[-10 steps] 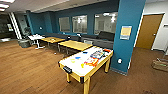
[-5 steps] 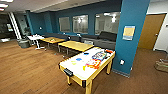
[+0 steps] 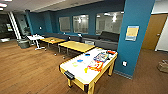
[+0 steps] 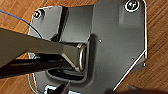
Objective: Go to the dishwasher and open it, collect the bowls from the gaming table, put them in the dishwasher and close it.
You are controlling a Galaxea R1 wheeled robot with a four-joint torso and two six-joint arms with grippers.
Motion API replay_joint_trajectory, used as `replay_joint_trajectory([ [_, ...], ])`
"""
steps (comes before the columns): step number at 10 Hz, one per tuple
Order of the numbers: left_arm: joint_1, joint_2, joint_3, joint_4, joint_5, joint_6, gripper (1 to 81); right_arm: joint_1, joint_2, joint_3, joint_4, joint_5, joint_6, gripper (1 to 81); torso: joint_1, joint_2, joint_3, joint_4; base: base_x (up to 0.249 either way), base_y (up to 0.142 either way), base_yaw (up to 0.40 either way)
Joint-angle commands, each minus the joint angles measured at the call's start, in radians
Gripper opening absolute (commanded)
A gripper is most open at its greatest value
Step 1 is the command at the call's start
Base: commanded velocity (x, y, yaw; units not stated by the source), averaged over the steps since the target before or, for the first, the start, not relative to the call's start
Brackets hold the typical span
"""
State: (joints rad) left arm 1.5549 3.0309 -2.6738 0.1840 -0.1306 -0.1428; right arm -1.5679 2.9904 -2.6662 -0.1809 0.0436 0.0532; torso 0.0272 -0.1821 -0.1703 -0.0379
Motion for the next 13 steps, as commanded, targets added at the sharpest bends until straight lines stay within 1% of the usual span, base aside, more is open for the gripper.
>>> replay_joint_trajectory([
  [1,-0.040,-0.003,0.002,-0.001,0.046,0.003,81.1,0.042,-0.002,0.002,-0.005,-0.051,-0.001,81.1,0.000,0.000,0.000,0.000,0.140,0.074,0.000],
  [13,-0.040,0.002,0.002,0.006,0.046,0.003,81.1,0.045,-0.002,0.002,-0.005,-0.053,-0.003,81.1,0.000,0.000,0.000,0.000,0.140,0.082,0.000],
])
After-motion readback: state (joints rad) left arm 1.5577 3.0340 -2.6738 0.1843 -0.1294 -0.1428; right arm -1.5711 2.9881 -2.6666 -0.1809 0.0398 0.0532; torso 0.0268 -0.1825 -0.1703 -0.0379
